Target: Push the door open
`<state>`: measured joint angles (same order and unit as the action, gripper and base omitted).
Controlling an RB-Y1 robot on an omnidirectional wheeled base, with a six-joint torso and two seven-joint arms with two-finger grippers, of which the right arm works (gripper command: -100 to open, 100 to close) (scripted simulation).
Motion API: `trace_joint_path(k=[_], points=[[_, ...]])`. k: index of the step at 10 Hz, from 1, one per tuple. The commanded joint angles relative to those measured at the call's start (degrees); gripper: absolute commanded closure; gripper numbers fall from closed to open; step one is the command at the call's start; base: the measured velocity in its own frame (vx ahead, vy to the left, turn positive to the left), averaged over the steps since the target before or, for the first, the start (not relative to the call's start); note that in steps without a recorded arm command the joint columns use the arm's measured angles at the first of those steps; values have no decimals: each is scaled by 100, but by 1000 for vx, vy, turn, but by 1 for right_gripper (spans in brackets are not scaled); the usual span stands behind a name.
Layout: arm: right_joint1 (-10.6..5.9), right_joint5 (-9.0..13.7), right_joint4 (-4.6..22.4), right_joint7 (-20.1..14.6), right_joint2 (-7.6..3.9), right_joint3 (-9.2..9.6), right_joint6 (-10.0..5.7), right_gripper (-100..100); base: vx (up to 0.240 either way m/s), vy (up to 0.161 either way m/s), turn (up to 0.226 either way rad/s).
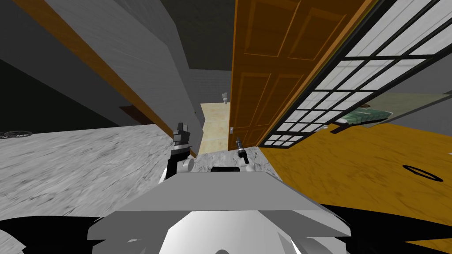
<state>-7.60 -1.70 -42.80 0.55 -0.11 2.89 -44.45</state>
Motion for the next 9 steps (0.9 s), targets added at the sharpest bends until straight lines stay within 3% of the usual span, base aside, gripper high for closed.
trace_joint_path(k=[1,9], points=[[-75,0,184,-17,31,18,-35,-100,100,-15,-4],[-387,5,949,-62,200,75,-181,-100,82,-16,-4]])
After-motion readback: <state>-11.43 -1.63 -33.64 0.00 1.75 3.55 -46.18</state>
